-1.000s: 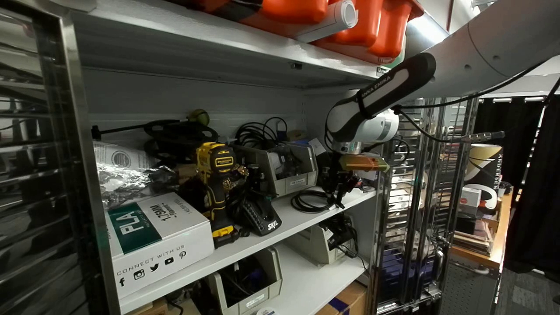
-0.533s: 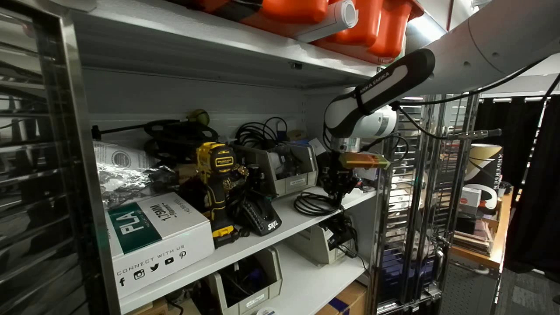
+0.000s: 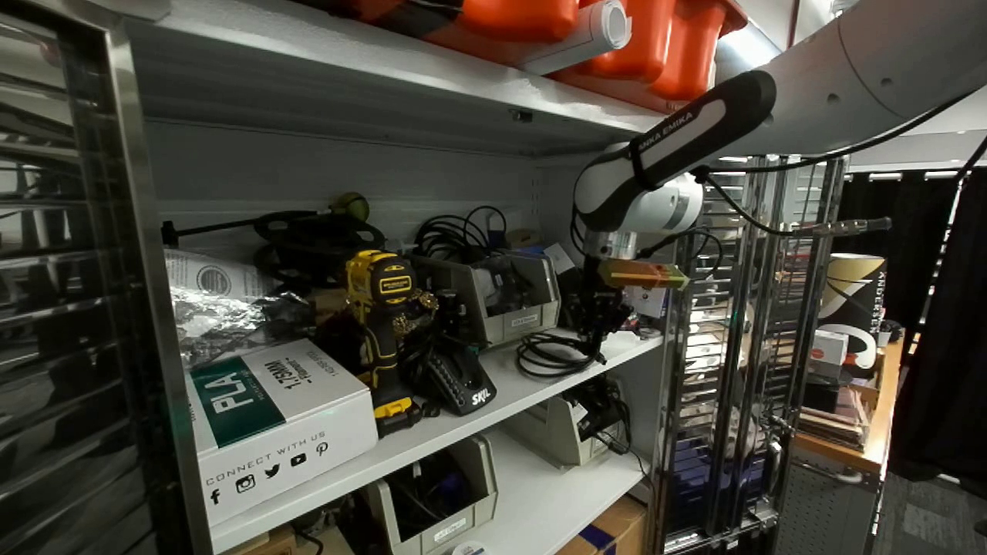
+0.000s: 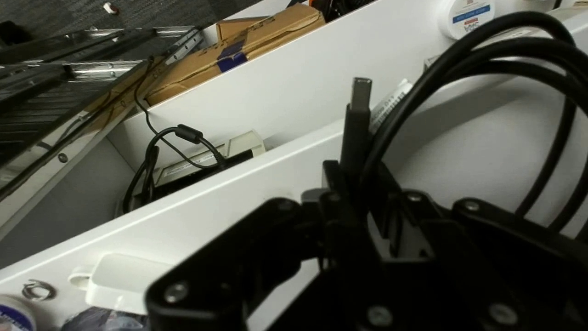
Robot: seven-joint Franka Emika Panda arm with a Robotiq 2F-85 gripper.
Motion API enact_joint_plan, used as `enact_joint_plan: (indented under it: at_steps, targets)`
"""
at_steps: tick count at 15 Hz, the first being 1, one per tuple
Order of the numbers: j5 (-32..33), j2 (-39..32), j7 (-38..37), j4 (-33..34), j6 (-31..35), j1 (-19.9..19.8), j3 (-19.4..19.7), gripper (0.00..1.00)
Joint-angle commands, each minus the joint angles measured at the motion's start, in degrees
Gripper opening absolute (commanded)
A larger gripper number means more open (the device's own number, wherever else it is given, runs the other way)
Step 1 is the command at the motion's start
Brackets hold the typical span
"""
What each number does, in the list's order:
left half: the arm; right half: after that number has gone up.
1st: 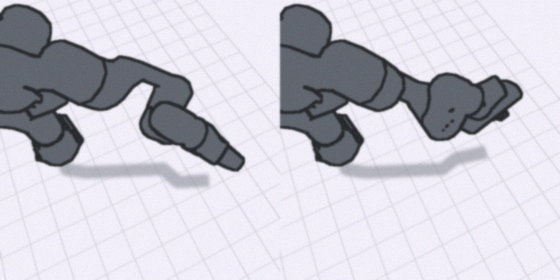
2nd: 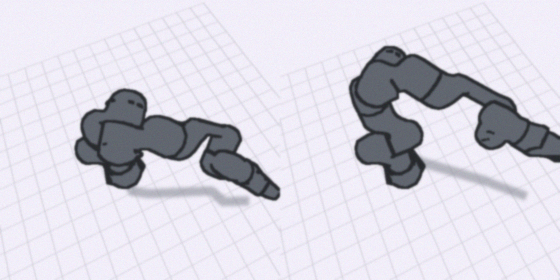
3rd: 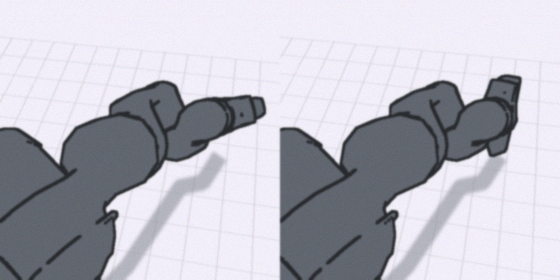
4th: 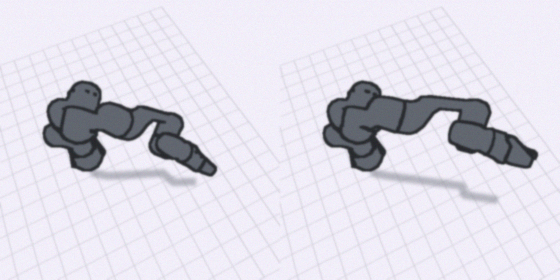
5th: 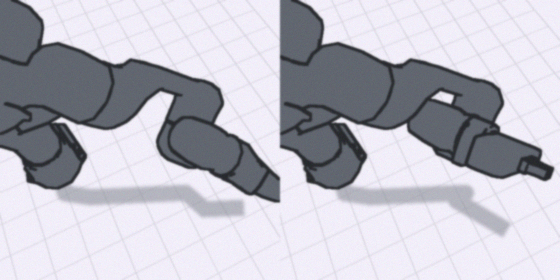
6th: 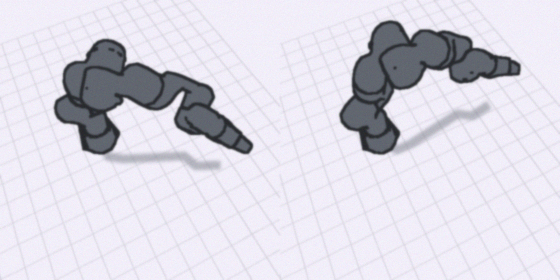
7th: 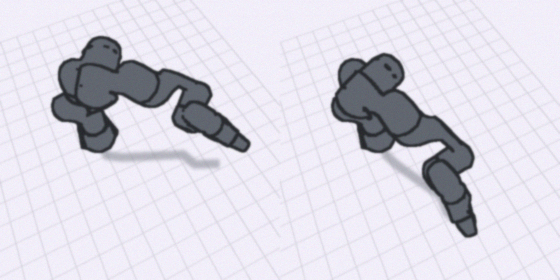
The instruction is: Put the black cable on the first shelf inside the tool box
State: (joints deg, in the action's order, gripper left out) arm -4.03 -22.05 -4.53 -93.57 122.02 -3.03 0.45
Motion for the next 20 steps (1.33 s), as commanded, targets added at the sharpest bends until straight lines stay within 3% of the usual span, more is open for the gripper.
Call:
enact_joint_plan:
  at_steps: [1,8,14,16,20]
  targets:
    - [-3.75,4.93,0.23,-3.08,2.63,-0.21,-0.35,0.06]
    - [-12.41,12.01,4.40,-12.07,8.05,-0.83,-1.09,0.06]
    - [-12.26,19.53,4.46,-21.35,7.85,0.23,-0.36,0.05]
    - [-11.12,22.08,2.92,-25.43,11.12,0.62,-0.12,0.05]
    - [-8.85,24.77,0.25,-32.83,25.66,0.91,-0.04,0.05]
